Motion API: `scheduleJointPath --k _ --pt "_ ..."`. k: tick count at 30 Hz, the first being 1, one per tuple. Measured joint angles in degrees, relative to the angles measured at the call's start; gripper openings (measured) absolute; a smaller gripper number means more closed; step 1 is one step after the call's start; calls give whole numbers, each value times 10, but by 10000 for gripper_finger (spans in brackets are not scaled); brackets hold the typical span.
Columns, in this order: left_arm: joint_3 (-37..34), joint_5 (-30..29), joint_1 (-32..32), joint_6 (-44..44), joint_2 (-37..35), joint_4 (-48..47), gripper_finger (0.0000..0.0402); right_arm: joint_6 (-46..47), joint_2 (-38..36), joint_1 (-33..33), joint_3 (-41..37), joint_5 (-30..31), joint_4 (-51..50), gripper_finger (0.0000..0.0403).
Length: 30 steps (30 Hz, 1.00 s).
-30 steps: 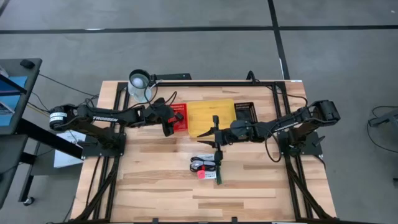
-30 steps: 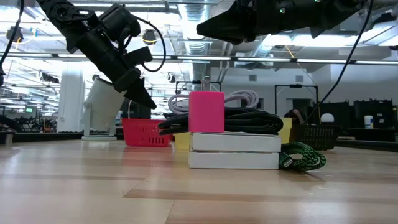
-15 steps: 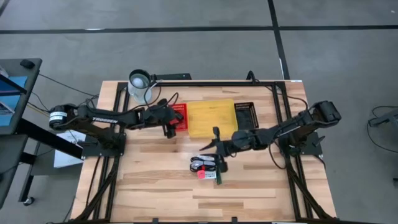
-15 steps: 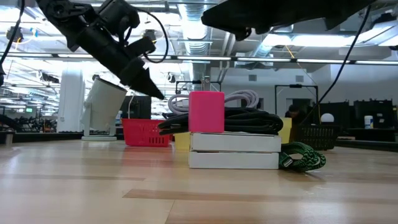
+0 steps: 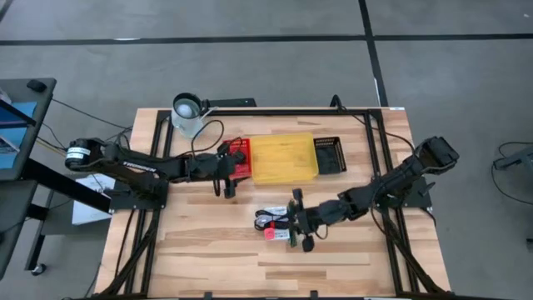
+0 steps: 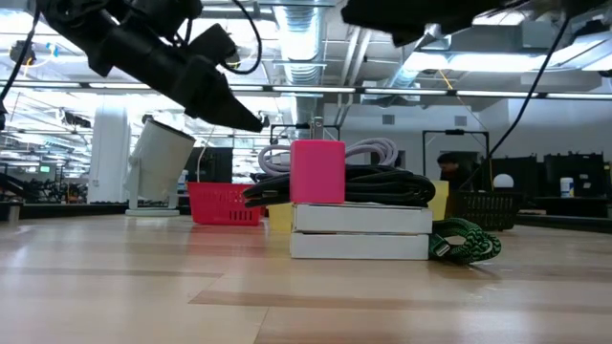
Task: Pick and place items into bin
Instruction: Put the pink charger adapter into the red bin
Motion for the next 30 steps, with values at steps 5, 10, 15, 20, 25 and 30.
scheduleJointPath --k 5,10,15,20,25,30 --pt "0 0 -48 -16 0 27 235 0 0 43 0 107 0 77" --pt "0 -31 -102 -93 0 60 235 -1 0 82 0 191 0 77" --pt "0 -166 -174 -152 0 75 235 -4 0 118 0 292 0 77" --pt "0 -315 -250 -150 6 116 235 -20 -22 140 -11 350 1 77" --pt "0 -374 -296 -131 26 166 235 -20 -99 133 -54 350 -8 77" --pt "0 -376 -301 -140 63 198 235 -20 -194 123 -116 349 -11 77"
